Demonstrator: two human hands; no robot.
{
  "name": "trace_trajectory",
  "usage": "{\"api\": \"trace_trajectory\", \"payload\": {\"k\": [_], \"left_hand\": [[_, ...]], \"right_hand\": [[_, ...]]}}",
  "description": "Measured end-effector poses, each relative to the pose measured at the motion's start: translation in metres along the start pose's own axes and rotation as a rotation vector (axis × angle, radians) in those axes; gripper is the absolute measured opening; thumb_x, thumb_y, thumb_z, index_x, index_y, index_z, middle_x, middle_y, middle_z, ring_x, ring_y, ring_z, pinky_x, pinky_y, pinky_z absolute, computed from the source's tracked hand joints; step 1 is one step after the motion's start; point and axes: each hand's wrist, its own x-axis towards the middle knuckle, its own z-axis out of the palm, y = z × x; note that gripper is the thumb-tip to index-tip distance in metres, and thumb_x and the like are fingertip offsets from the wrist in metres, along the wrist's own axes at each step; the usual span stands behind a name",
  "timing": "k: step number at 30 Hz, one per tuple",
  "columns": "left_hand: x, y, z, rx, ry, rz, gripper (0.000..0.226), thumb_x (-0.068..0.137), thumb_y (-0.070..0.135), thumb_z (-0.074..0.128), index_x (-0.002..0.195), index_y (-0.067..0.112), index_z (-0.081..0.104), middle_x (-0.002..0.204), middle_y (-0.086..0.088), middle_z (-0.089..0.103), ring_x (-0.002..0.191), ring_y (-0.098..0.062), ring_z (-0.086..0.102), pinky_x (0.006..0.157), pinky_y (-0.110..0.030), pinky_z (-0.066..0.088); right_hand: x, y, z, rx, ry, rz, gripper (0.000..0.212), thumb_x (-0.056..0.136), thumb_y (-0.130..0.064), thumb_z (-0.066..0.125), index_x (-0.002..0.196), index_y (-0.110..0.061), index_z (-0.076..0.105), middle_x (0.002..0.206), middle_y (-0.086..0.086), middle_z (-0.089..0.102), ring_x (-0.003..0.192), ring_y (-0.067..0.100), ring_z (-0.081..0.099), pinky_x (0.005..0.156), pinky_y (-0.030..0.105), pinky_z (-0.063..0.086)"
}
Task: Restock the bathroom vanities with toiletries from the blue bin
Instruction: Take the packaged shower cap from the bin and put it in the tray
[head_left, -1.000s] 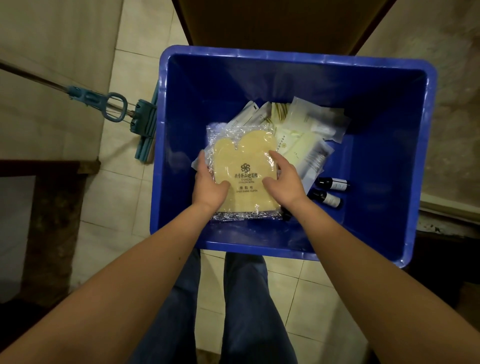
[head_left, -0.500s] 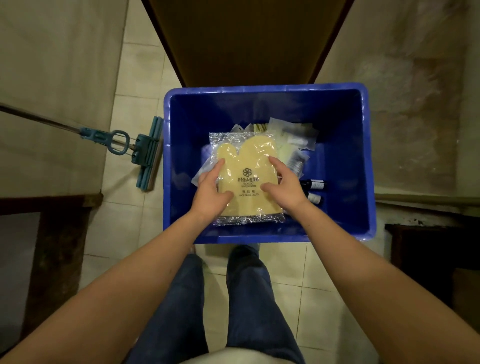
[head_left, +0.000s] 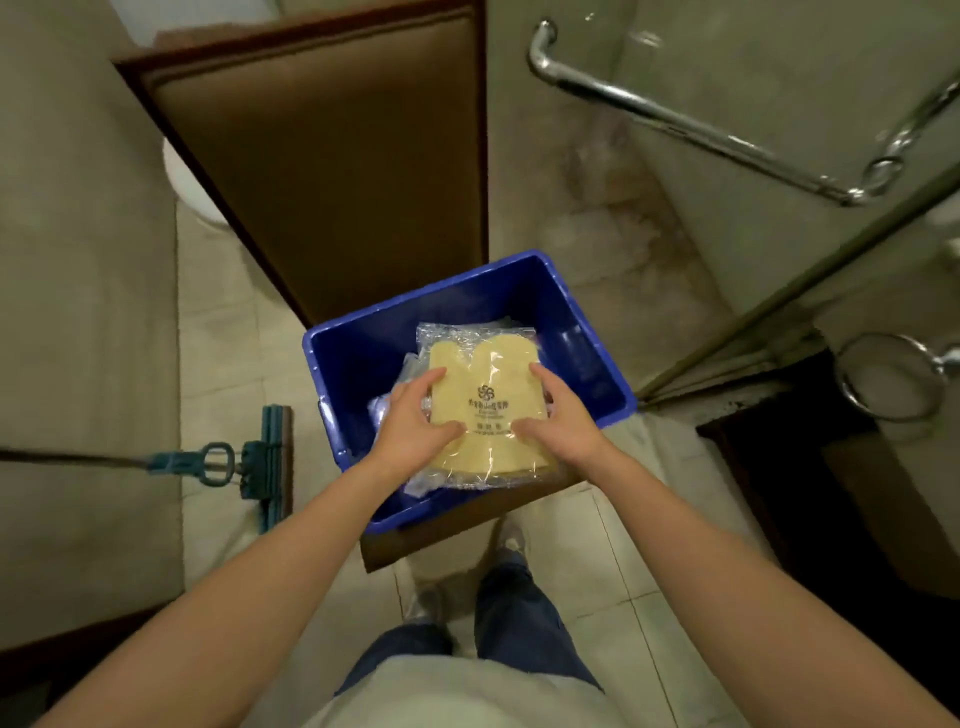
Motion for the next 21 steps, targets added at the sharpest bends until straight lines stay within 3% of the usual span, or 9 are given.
{"api": "trace_trajectory", "payload": {"k": [5, 8, 11, 13, 16, 21], "left_hand": [[-0.027, 0.027, -0.005, 0.036, -0.131, 0.109, 0.071, 0.079, 0.015, 0.076, 0.136, 0.040, 0.042, 0.133, 0.003, 0.036, 0.117, -0.021, 0.051, 0.091, -0.038, 0.055], [-0.040, 0.048, -0.003, 0.010, -0.240, 0.181, 0.066, 0.079, 0.011, 0.075, 0.130, 0.042, 0.047, 0.132, 0.003, 0.040, 0.111, -0.019, 0.057, 0.083, -0.037, 0.059], [-0.053, 0.069, 0.004, -0.024, -0.367, 0.230, 0.058, 0.080, 0.006, 0.072, 0.120, 0.043, 0.053, 0.129, 0.004, 0.043, 0.101, -0.019, 0.063, 0.067, -0.024, 0.059], [-0.063, 0.083, 0.012, -0.022, -0.457, 0.258, 0.057, 0.081, 0.004, 0.071, 0.120, 0.041, 0.054, 0.127, 0.005, 0.045, 0.102, -0.018, 0.063, 0.071, -0.028, 0.060], [-0.077, 0.104, 0.028, 0.019, -0.558, 0.328, 0.059, 0.080, 0.003, 0.071, 0.123, 0.040, 0.056, 0.128, 0.008, 0.047, 0.109, -0.014, 0.057, 0.083, -0.033, 0.058], [-0.099, 0.136, 0.059, 0.069, -0.715, 0.379, 0.066, 0.081, -0.004, 0.068, 0.128, 0.040, 0.056, 0.118, 0.018, 0.050, 0.100, -0.017, 0.065, 0.076, -0.031, 0.059]], "right_hand": [[-0.062, -0.009, -0.009, 0.059, 0.138, -0.042, 0.089, 0.080, -0.007, 0.074, 0.151, -0.030, 0.026, 0.122, -0.016, 0.043, 0.094, -0.001, 0.053, 0.058, 0.012, 0.049], [-0.097, -0.010, -0.017, 0.087, 0.232, -0.067, 0.090, 0.077, -0.005, 0.075, 0.151, -0.029, 0.028, 0.125, -0.015, 0.042, 0.102, 0.004, 0.053, 0.073, 0.019, 0.051], [-0.133, -0.008, -0.026, 0.148, 0.341, -0.101, 0.091, 0.075, 0.000, 0.074, 0.150, -0.025, 0.031, 0.125, -0.011, 0.045, 0.099, 0.000, 0.053, 0.066, 0.010, 0.048], [-0.157, -0.004, -0.033, 0.172, 0.410, -0.109, 0.090, 0.074, 0.001, 0.075, 0.149, -0.024, 0.032, 0.126, -0.008, 0.049, 0.101, 0.002, 0.056, 0.072, 0.011, 0.049], [-0.193, 0.003, -0.044, 0.219, 0.493, -0.110, 0.091, 0.072, 0.002, 0.075, 0.150, -0.021, 0.032, 0.134, 0.001, 0.052, 0.114, 0.015, 0.057, 0.091, 0.029, 0.052], [-0.244, 0.021, -0.064, 0.322, 0.568, -0.097, 0.094, 0.072, 0.007, 0.073, 0.151, -0.020, 0.029, 0.130, 0.000, 0.055, 0.110, 0.012, 0.060, 0.078, 0.020, 0.054]]}}
